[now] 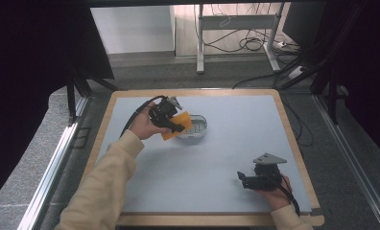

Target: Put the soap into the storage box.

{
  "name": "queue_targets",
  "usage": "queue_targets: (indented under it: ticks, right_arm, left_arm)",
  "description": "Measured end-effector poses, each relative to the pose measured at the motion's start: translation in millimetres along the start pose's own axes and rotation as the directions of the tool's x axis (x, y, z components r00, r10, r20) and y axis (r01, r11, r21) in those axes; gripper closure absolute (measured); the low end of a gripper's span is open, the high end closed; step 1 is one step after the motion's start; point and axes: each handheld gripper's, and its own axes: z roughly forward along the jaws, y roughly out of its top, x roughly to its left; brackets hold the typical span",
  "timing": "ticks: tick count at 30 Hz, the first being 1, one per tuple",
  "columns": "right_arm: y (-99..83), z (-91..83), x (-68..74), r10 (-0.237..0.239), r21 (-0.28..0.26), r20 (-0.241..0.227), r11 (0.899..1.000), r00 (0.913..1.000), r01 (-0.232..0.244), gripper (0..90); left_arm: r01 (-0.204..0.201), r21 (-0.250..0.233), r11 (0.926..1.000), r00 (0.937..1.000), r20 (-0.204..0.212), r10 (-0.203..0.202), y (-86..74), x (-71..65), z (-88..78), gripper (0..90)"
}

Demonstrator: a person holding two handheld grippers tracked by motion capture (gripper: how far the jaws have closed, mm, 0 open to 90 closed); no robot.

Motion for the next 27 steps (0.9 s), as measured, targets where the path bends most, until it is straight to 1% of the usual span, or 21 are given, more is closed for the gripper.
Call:
queue_targets:
  ticks: [4, 6, 12, 16, 18, 25, 27]
  right_arm:
    - [-0.1, 0.2, -0.3, 0.0, 0.0, 0.0, 1.0, 1.0, 0.0, 14.7]
    - [-0.2, 0.3, -0.4, 0.003, 0.001, -0.001, 1.0, 1.0, -0.003, 14.7]
    - [-0.5, 0.2, -1.0, 0.005, 0.001, 0.0, 1.0, 1.0, -0.005, 14.7]
    - [-1.0, 0.3, -1.9, 0.008, 0.003, -0.002, 1.0, 1.0, -0.008, 14.7]
    - [-1.2, 0.3, -1.9, 0.01, 0.002, -0.002, 1.0, 1.0, -0.01, 14.8]
    - [-1.4, -0.6, -2.1, 0.012, 0.001, 0.0, 1.0, 0.9999, -0.012, 14.7]
    - [-1.6, -0.2, -2.2, 0.013, 0.001, 0.003, 1.0, 0.9999, -0.013, 14.7]
  left_arm:
    - [-0.004, -0.006, 1.0, 0.9999, 0.011, 0.004, 6.2, 2.8, 5.3, 61.9]
    - [-0.021, 0.002, 0.9998, 0.9997, 0.012, 0.021, 10.7, 4.2, 9.4, 61.9]
    - [-0.044, 0.006, 0.999, 0.9988, 0.022, 0.044, 19.5, 8.7, 18.1, 61.9]
    - [-0.053, 0.016, 0.9985, 0.9982, 0.029, 0.052, 23.3, 11.6, 22.5, 61.9]
    - [-0.06, 0.013, 0.9981, 0.9979, 0.024, 0.06, 25.3, 13.6, 25.1, 61.9]
    - [-0.07, 0.01, 0.9975, 0.997, 0.036, 0.069, 31.0, 22.9, 31.2, 61.9]
    - [-0.076, 0.01, 0.9971, 0.9961, 0.045, 0.075, 33.2, 25.6, 32.6, 61.9]
